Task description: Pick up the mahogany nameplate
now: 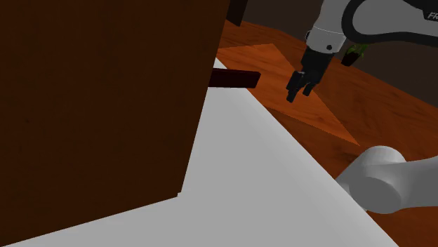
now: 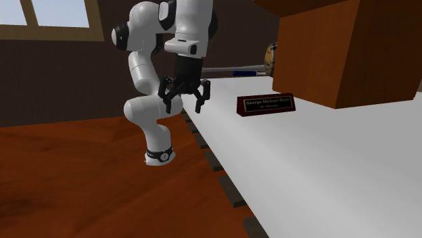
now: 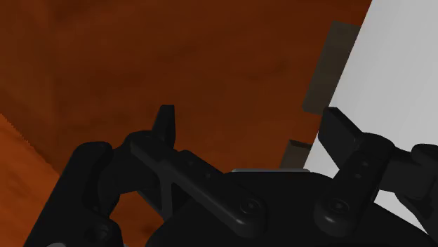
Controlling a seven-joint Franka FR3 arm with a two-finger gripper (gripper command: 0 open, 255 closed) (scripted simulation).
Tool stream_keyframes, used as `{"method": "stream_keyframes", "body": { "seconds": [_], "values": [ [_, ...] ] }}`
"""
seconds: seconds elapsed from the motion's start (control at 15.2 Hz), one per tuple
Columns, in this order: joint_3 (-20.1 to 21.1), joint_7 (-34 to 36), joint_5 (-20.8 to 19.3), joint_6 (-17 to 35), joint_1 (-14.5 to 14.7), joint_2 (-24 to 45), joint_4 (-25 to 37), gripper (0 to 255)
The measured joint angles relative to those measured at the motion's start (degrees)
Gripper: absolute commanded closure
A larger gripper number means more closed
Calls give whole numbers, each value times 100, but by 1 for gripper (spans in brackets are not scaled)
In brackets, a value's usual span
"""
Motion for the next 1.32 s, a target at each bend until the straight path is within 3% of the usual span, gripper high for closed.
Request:
{"method": "stream_keyframes", "body": {
  "seconds": [0.13, 0.4, 0.53, 0.86, 1.32],
  "values": [
    [-23, -139, -12, 51, 58, 111, 84, 0],
    [-214, -1272, -235, -57, 492, 730, 621, 0],
    [-313, -1913, -119, 330, 775, 1052, 901, 0],
    [-427, -3532, 55, 657, 1390, 1741, 1583, 0],
    [-399, -5722, 408, 643, 2182, 2301, 2387, 0]
  ]
}}
